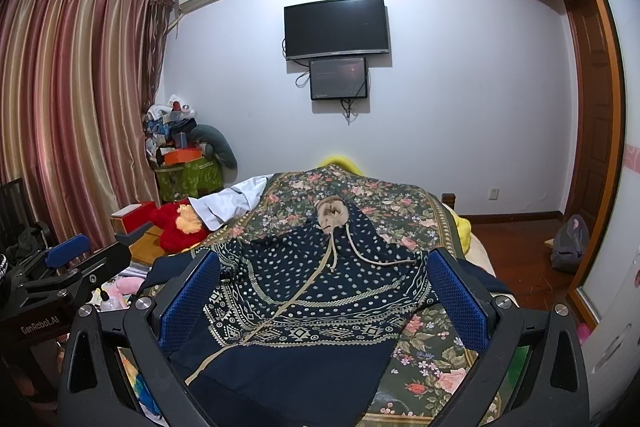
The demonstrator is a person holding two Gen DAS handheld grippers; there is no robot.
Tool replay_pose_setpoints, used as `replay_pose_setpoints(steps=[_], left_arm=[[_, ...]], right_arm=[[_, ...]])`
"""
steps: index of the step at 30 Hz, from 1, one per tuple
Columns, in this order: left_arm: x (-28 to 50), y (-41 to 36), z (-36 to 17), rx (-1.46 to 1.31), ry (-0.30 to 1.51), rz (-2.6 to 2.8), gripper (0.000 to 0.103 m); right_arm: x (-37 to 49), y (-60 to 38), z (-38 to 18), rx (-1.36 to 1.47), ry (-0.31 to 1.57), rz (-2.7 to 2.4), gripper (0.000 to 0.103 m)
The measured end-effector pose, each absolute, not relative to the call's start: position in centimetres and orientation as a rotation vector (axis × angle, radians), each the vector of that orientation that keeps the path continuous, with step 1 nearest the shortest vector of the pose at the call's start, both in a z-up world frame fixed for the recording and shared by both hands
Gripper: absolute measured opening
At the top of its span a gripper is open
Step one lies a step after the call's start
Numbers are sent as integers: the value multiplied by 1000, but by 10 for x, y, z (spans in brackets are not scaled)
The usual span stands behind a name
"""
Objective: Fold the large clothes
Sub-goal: 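Grasp the navy hoodie sleeve cuff with the left gripper and lift it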
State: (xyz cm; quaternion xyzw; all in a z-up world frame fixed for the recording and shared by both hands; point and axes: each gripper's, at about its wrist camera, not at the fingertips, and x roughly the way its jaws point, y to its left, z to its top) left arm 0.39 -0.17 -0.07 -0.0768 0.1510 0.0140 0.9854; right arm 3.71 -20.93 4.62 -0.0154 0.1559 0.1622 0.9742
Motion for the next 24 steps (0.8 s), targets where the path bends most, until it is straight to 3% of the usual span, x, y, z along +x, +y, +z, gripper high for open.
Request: replay_pose_setpoints(steps=[9,24], left_arm=[[38,34,-11,-181,343,74,103],[155,173,-83,-275,514,347,103]], right_arm=[[79,-192,43,-53,326,314,103],[260,-131,1,-150,489,281,103]])
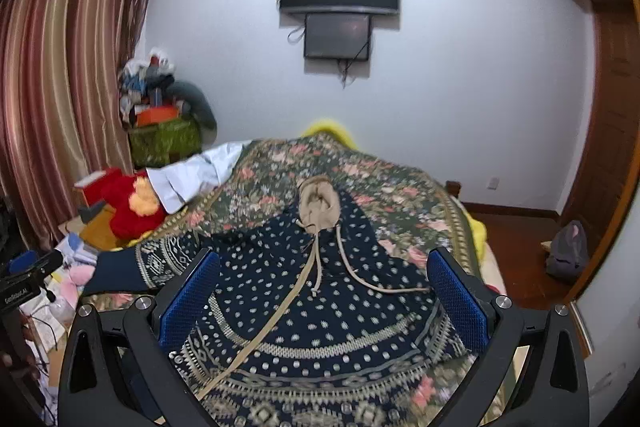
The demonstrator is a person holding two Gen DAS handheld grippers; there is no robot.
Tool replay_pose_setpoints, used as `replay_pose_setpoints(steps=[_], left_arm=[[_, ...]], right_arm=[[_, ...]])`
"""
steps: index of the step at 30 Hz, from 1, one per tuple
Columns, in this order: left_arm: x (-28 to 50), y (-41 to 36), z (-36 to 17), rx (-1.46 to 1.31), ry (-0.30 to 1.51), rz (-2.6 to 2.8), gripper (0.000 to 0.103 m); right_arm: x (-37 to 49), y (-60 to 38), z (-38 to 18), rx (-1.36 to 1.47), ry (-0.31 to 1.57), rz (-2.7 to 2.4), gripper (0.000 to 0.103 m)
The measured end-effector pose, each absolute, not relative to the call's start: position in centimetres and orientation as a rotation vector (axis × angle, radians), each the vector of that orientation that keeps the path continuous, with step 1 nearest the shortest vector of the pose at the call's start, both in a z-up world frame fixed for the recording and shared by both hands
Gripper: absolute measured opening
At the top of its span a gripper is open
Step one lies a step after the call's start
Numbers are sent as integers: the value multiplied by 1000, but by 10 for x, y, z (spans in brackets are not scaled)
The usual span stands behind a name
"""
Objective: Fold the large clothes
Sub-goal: 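Grasp the navy hoodie sleeve cuff with the left gripper and lift it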
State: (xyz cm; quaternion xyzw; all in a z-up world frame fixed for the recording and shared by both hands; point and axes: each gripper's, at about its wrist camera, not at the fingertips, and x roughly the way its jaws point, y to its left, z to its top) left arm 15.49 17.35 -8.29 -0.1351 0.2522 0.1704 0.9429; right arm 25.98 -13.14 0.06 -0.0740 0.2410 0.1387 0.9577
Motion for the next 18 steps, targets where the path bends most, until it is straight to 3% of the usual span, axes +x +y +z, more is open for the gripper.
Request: replay_pose_setpoints(steps=[11,18], left_arm=[[221,235,-166,-497,820,340,102],[247,254,-198,-700,908,251,80]], right_arm=[[385,-73,-110,-304,794,301,103],[429,-41,-175,-366,995,364,103]])
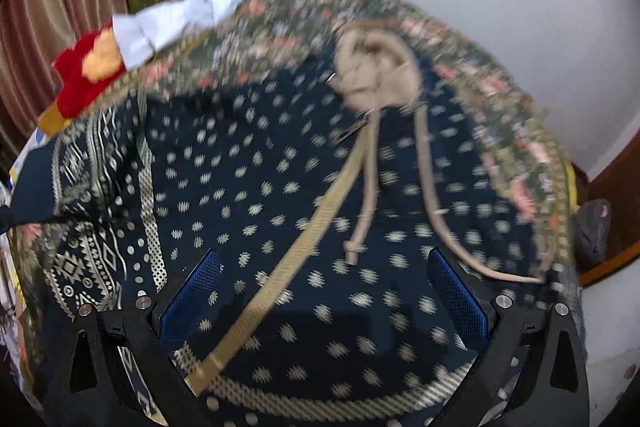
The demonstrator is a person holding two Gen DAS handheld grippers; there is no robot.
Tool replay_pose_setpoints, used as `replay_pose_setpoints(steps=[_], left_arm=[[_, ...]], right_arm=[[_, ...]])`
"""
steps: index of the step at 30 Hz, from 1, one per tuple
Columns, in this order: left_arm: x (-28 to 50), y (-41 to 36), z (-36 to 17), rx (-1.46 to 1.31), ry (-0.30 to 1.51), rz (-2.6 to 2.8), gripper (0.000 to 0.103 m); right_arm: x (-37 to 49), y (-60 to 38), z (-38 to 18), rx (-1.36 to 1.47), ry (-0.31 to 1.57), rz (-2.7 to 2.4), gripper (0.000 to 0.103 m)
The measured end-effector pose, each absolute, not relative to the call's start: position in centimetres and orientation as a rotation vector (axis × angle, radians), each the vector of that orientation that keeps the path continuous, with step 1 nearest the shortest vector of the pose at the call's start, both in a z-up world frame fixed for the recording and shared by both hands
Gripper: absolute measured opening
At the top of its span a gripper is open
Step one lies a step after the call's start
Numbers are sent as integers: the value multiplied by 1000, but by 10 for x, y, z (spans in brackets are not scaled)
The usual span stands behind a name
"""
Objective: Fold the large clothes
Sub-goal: 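Grasp the navy hoodie sleeve cuff with the left gripper and lift it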
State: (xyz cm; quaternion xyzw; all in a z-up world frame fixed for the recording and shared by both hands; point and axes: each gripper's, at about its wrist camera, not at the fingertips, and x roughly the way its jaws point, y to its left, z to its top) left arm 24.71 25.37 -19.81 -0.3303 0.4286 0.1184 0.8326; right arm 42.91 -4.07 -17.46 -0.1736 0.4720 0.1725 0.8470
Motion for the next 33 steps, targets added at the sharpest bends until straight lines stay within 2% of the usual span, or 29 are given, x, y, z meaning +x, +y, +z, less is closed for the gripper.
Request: replay_pose_setpoints(steps=[4,9,12,14,16,19,21,27,33], left_arm=[[261,263,-212,-824,910,205,80],[277,271,-214,-824,882,221,80],[286,275,-213,-799,881,243,76],[294,277,-213,-765,881,265,67],[304,278,-212,-695,895,321,40],[313,282,-214,-610,911,394,12],[318,284,-210,-561,901,423,6],[326,270,-163,-389,792,448,4],[344,227,-95,-293,662,312,4]], right_arm=[[443,-14,-202,-458,1027,397,103],[457,13,-231,-514,1083,429,103],[460,25,-245,-537,1095,435,103],[463,33,-251,-579,1079,426,103],[460,38,-255,-624,1057,416,103],[458,38,-254,-630,1051,438,103],[454,35,-252,-616,1063,447,103],[449,9,-231,-522,1104,474,103],[438,-46,-178,-389,1053,457,103]])
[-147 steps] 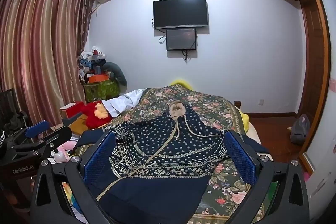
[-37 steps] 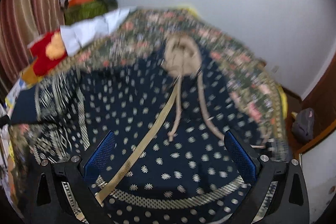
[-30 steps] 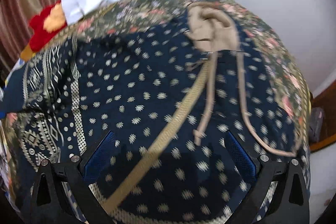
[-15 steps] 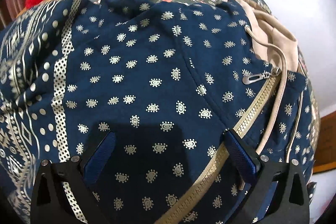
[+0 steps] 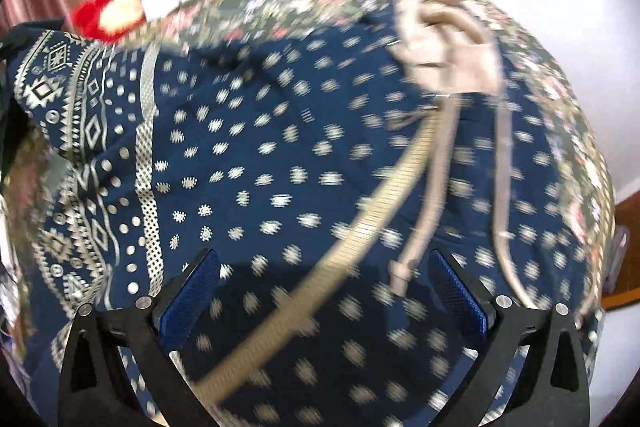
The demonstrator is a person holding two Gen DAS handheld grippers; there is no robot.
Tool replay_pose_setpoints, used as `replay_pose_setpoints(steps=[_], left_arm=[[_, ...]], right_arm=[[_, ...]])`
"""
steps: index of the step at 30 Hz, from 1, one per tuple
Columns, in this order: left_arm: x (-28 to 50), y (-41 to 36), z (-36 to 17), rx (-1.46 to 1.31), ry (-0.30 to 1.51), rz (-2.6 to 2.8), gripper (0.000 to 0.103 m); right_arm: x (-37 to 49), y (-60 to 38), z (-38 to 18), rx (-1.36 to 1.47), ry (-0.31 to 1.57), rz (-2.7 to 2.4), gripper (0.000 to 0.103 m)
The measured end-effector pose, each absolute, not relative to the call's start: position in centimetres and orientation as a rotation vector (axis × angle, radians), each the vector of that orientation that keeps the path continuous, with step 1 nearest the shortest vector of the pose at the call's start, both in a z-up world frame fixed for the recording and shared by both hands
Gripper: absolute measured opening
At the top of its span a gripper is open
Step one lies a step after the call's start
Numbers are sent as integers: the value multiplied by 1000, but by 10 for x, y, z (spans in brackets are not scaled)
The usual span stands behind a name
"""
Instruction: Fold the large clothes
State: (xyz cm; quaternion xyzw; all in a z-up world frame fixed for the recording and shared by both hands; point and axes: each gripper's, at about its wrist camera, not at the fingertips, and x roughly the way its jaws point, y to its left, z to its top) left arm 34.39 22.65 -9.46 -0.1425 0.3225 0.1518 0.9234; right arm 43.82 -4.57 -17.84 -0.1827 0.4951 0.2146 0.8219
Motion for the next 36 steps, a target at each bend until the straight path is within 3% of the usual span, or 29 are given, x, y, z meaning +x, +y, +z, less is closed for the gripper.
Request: replay_pose_setpoints(steps=[7,16,17,19,22,26,28,31,36], left_arm=[[383,116,-63,-143,655,77,4],[417,18,-169,-117,1035,-153,5],[414,17,-181,-126,1077,-162,7],[406,14,-199,-142,1154,-173,22],[382,26,-206,-201,1189,-171,39],[360,79,-179,-323,1117,-125,51],[356,107,-164,-351,1066,-72,66],[354,156,-159,-425,1022,48,67],[372,212,-194,-552,1106,135,67]], right_arm=[[433,-119,-128,-287,993,390,103],[423,-190,-107,-154,1016,326,103],[422,-195,-109,-146,1025,322,103],[420,-202,-116,-133,1044,315,103],[416,-211,-124,-103,1071,315,103],[414,-211,-130,-96,1082,319,103],[414,-208,-131,-101,1081,320,103],[416,-202,-134,-94,1085,326,103],[418,-192,-139,-65,1107,350,103]])
